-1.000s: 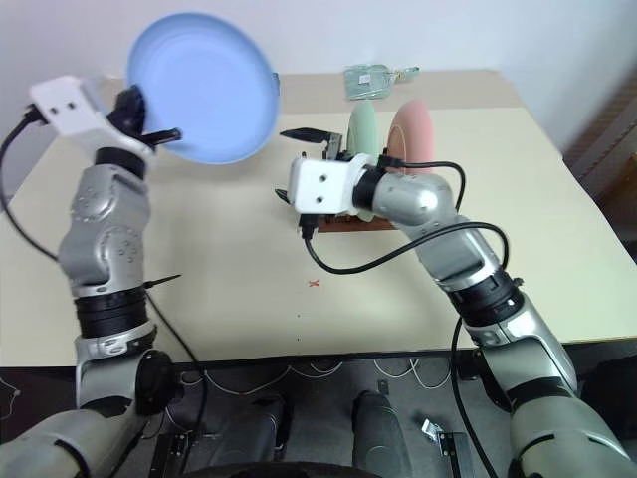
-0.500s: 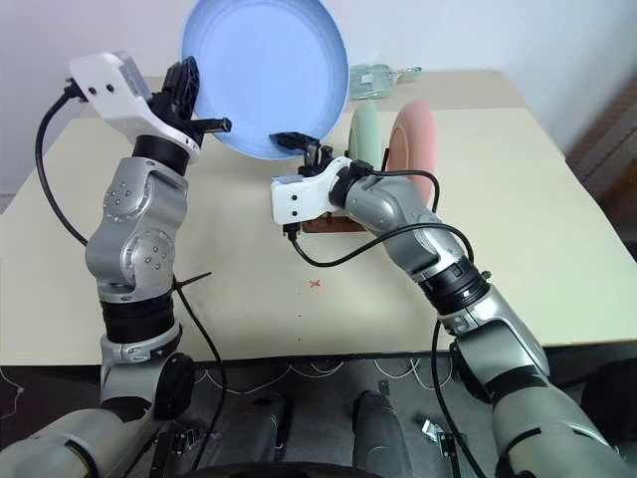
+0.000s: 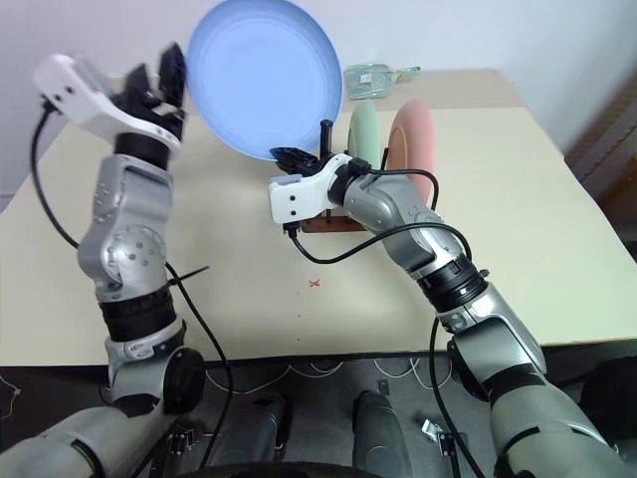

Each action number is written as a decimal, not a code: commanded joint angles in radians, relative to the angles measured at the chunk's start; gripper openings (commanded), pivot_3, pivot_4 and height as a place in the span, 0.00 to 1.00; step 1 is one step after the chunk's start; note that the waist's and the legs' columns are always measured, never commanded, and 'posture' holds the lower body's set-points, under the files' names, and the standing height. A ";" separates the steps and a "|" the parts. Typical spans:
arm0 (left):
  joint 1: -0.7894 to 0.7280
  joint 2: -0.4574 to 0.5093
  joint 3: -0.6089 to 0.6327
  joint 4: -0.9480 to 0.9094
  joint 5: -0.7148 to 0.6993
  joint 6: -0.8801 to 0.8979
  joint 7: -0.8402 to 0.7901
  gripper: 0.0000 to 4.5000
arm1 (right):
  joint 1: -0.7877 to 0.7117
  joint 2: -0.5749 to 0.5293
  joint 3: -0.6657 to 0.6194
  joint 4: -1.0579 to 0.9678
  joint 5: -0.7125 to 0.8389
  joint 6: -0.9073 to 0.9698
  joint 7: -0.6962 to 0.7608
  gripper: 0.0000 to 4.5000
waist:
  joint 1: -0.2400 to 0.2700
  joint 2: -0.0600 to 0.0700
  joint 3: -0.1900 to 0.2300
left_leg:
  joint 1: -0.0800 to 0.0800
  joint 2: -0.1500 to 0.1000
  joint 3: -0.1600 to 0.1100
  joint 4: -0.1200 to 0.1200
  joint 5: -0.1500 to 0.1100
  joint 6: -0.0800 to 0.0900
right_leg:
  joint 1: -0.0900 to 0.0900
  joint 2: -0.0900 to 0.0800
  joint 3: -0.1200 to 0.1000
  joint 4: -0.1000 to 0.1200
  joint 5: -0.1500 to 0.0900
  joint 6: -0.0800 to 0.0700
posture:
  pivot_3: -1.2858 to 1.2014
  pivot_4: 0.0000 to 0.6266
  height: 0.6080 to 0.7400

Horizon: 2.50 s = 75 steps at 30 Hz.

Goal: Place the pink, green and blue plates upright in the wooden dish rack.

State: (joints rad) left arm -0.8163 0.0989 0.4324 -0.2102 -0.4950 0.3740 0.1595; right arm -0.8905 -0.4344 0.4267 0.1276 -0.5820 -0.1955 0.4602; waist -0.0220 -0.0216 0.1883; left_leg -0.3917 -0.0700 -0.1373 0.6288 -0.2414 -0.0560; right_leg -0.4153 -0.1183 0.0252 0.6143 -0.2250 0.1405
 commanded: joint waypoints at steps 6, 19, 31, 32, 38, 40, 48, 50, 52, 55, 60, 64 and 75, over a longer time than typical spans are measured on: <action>0.182 0.335 -0.009 0.170 0.151 -0.056 -0.177 0.78 | 0.016 0.168 -0.168 -0.155 0.389 0.110 0.076 0.00 | -0.019 0.000 0.000 | 0.000 0.000 0.000 -0.001 0.000 0.000 | 0.000 0.000 0.000 0.000 0.000 0.000 | 0.52 0.24 1.00; 0.600 0.387 -0.347 -0.017 0.098 -0.121 -0.733 0.78 | 0.092 0.417 -0.519 -0.459 1.244 0.958 -0.072 0.00 | -0.017 0.003 0.000 | -0.001 0.001 -0.002 -0.004 -0.002 0.004 | -0.005 0.000 0.000 0.003 0.001 -0.003 | 0.52 0.24 1.00; 0.655 0.402 -0.418 -0.081 0.088 -0.075 -0.859 0.78 | 0.102 0.412 -0.606 -0.395 1.363 1.110 -0.268 0.00 | -0.021 0.005 0.000 | -0.001 0.002 0.000 -0.007 -0.002 0.004 | -0.008 0.000 0.001 0.004 0.002 -0.004 | 0.52 0.24 1.00; 0.655 0.400 -0.418 -0.083 0.087 -0.074 -0.858 0.78 | 0.102 0.412 -0.608 -0.389 1.368 1.116 -0.275 0.00 | -0.021 0.005 0.000 | -0.001 0.002 0.000 -0.007 -0.002 0.004 | -0.008 0.000 0.001 0.004 0.002 -0.004 | 0.52 0.24 1.00; 0.660 0.394 -0.419 -0.090 0.094 -0.075 -0.853 0.78 | 0.090 0.422 -0.632 -0.353 1.400 1.139 -0.324 0.00 | -0.021 0.005 0.000 | -0.001 0.002 0.000 -0.007 -0.002 0.004 | -0.008 0.001 0.001 0.004 0.002 -0.004 | 0.52 0.24 1.00; 0.662 0.392 -0.419 -0.093 0.096 -0.075 -0.851 0.78 | 0.085 0.427 -0.642 -0.338 1.412 1.148 -0.347 0.00 | -0.021 0.005 0.000 | -0.001 0.002 0.000 -0.007 -0.002 0.004 | -0.008 0.001 0.001 0.004 0.002 -0.004 | 0.52 0.24 1.00; 0.663 0.386 -0.423 -0.098 0.097 -0.074 -0.849 0.79 | 0.078 0.398 -0.606 -0.354 1.398 1.135 -0.339 0.77 | -0.021 0.005 0.000 | -0.001 0.002 0.000 -0.007 -0.002 0.004 | -0.008 0.001 0.001 0.004 0.002 -0.004 | 0.52 0.24 1.00; 0.662 0.386 -0.423 -0.097 0.096 -0.073 -0.851 0.79 | 0.073 0.369 -0.574 -0.372 1.366 1.121 -0.320 0.77 | -0.021 0.005 0.000 | -0.001 0.002 0.000 -0.007 -0.002 0.004 | -0.008 0.001 0.001 0.004 0.002 -0.004 | 0.52 0.24 1.00; 0.661 0.386 -0.423 -0.096 0.095 -0.074 -0.852 0.79 | 0.063 0.335 -0.541 -0.389 1.338 1.108 -0.299 0.77 | -0.021 0.005 0.000 | -0.001 0.002 0.001 -0.007 -0.002 0.004 | -0.008 0.001 0.001 0.004 0.002 -0.004 | 0.52 0.24 1.00; 0.660 0.384 -0.424 -0.094 0.096 -0.075 -0.853 0.79 | 0.052 0.285 -0.494 -0.403 1.286 1.073 -0.261 0.77 | -0.021 0.005 0.000 | -0.001 0.002 0.001 -0.007 -0.002 0.004 | -0.008 0.001 0.001 0.004 0.002 -0.004 | 0.52 0.24 1.00; 0.662 0.378 -0.430 -0.098 0.098 -0.074 -0.849 0.79 | 0.026 0.126 -0.418 -0.465 1.161 0.999 -0.166 0.77 | -0.020 0.005 0.000 | -0.001 0.002 0.001 -0.006 -0.002 0.004 | -0.008 0.001 0.001 0.004 0.002 -0.003 | 0.52 0.24 1.00; 0.663 0.377 -0.428 -0.095 0.096 -0.074 -0.850 0.79 | 0.073 -0.051 -0.462 -0.547 1.135 0.941 -0.047 0.77 | -0.013 0.005 0.000 | -0.002 0.001 0.001 -0.006 -0.002 0.004 | -0.007 0.000 0.001 0.002 0.002 -0.003 | 0.52 0.24 1.00; 0.621 0.380 -0.432 -0.003 0.109 -0.115 -0.888 0.79 | 0.459 -0.351 -0.782 -0.690 1.233 0.924 0.208 0.77 | 0.013 0.005 0.000 | -0.002 0.002 0.002 -0.004 -0.003 0.006 | -0.004 0.000 0.000 0.000 0.002 -0.003 | 0.52 0.24 1.00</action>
State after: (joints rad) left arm -0.1844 0.4716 -0.0179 -0.2233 -0.3936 0.2907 -0.7188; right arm -0.4791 -0.7501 -0.2782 -0.5179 0.6428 0.7573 0.6080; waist -0.0087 -0.0164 0.1883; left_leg -0.3933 -0.0682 -0.1358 0.6259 -0.2453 -0.0486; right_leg -0.4175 -0.1181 0.0250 0.6135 -0.2237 0.1376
